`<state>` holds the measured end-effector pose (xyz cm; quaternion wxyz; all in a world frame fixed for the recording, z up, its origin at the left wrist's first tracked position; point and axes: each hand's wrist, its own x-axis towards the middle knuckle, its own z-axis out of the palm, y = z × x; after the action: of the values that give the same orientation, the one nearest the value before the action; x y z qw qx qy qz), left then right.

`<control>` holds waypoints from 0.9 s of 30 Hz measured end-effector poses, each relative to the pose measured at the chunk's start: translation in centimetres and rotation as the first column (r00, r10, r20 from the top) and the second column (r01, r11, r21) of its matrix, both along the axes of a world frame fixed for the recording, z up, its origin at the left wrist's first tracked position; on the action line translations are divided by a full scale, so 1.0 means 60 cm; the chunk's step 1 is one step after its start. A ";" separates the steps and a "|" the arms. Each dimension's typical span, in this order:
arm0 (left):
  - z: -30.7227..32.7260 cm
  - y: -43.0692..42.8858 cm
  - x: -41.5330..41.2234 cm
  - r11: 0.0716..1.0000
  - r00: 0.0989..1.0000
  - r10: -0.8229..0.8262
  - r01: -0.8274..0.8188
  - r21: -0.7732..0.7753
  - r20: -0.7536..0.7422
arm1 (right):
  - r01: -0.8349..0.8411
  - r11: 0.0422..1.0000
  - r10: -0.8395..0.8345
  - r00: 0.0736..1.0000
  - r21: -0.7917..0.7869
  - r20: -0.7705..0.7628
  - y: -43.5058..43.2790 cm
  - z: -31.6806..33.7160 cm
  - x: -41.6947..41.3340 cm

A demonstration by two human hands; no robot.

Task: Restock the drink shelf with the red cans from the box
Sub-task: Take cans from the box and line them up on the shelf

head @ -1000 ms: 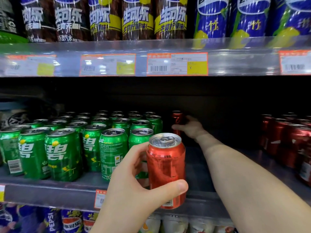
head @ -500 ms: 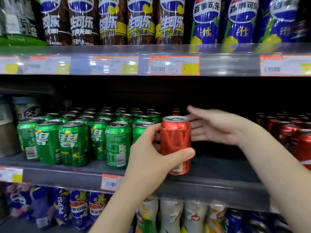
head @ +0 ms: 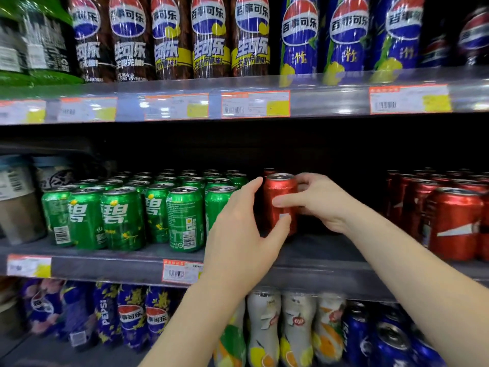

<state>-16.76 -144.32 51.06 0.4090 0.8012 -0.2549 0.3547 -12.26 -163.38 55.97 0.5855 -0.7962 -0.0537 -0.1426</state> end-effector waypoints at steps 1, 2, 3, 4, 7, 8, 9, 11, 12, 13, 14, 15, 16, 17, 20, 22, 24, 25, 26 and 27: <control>0.001 0.004 -0.003 0.999 0.999 0.023 -0.024 0.039 0.046 | 0.014 1.000 -0.014 1.000 -0.012 -0.016 0.001 -0.005 0.016; 0.003 0.007 -0.005 0.996 0.996 0.044 -0.050 0.072 0.083 | 0.023 1.000 -0.024 0.999 -0.021 -0.026 0.000 -0.012 0.032; 0.006 0.010 -0.004 0.992 0.991 0.067 -0.078 0.098 0.116 | 0.034 0.999 -0.035 0.999 -0.035 -0.026 0.000 -0.018 0.048; 0.008 0.013 -0.002 0.987 0.986 0.090 -0.108 0.119 0.142 | 0.049 0.997 -0.051 0.998 -0.055 -0.024 0.000 -0.023 0.061; 0.013 0.025 0.005 0.970 0.976 0.141 -0.170 0.175 0.167 | 0.083 0.993 -0.085 0.996 -0.078 -0.027 0.002 -0.028 0.087; 0.014 0.029 0.007 0.964 0.973 0.153 -0.186 0.190 0.175 | 0.084 0.992 -0.087 0.996 -0.099 -0.034 0.003 -0.027 0.096; 0.015 0.032 0.010 0.958 0.969 0.163 -0.200 0.205 0.186 | 0.082 0.988 -0.088 0.995 -0.129 -0.039 0.003 -0.023 0.102; 0.020 0.037 0.015 0.945 0.964 0.175 -0.222 0.240 0.202 | 0.080 0.977 -0.092 0.994 -0.196 -0.055 0.004 -0.013 0.115; 0.022 0.039 0.018 0.939 0.963 0.175 -0.226 0.258 0.205 | 0.080 0.973 -0.097 0.993 -0.218 -0.065 0.004 -0.009 0.122; 0.025 0.040 0.021 0.934 0.963 0.174 -0.227 0.276 0.204 | 0.087 0.968 -0.107 0.992 -0.234 -0.074 0.004 -0.006 0.131; 0.027 0.042 0.023 0.929 0.964 0.176 -0.230 0.290 0.202 | 0.100 0.964 -0.123 0.989 -0.248 -0.081 0.004 -0.004 0.141; 0.029 0.044 0.026 0.925 0.963 0.181 -0.236 0.299 0.200 | 0.118 0.958 -0.144 0.986 -0.262 -0.083 0.005 -0.003 0.149; 0.030 0.047 0.028 0.920 0.961 0.189 -0.245 0.304 0.202 | 0.141 0.950 -0.169 0.982 -0.278 -0.083 0.007 -0.003 0.158; 0.030 0.051 0.029 0.917 0.958 0.197 -0.255 0.307 0.206 | 0.169 0.940 -0.201 0.976 -0.295 -0.079 0.008 -0.004 0.166; 0.029 0.064 0.036 0.911 0.956 0.210 -0.267 0.315 0.206 | 0.249 0.911 -0.280 0.958 -0.329 -0.052 0.011 -0.009 0.185; 0.027 0.072 0.039 0.910 0.957 0.200 -0.261 0.322 0.209 | 0.278 0.904 -0.307 0.951 -0.324 -0.042 0.012 -0.013 0.196; 0.023 0.078 0.039 0.914 0.957 0.186 -0.251 0.320 0.221 | 0.299 0.899 -0.327 0.945 -0.319 -0.035 0.011 -0.015 0.203; 0.021 0.081 0.039 0.918 0.957 0.180 -0.247 0.311 0.230 | 0.305 0.899 -0.330 0.943 -0.316 -0.031 0.011 -0.016 0.205; 0.018 0.084 0.038 0.922 0.955 0.176 -0.245 0.301 0.239 | 0.307 0.899 -0.332 0.943 -0.311 -0.029 0.011 -0.016 0.205; 0.016 0.087 0.039 0.923 0.953 0.177 -0.248 0.296 0.247 | 0.309 0.901 -0.333 0.943 -0.304 -0.027 0.010 -0.016 0.206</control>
<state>-14.43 -139.09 52.03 0.2009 0.8371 -0.2636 0.4353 0.08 -162.75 54.99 0.4301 -0.8775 0.0805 -0.1962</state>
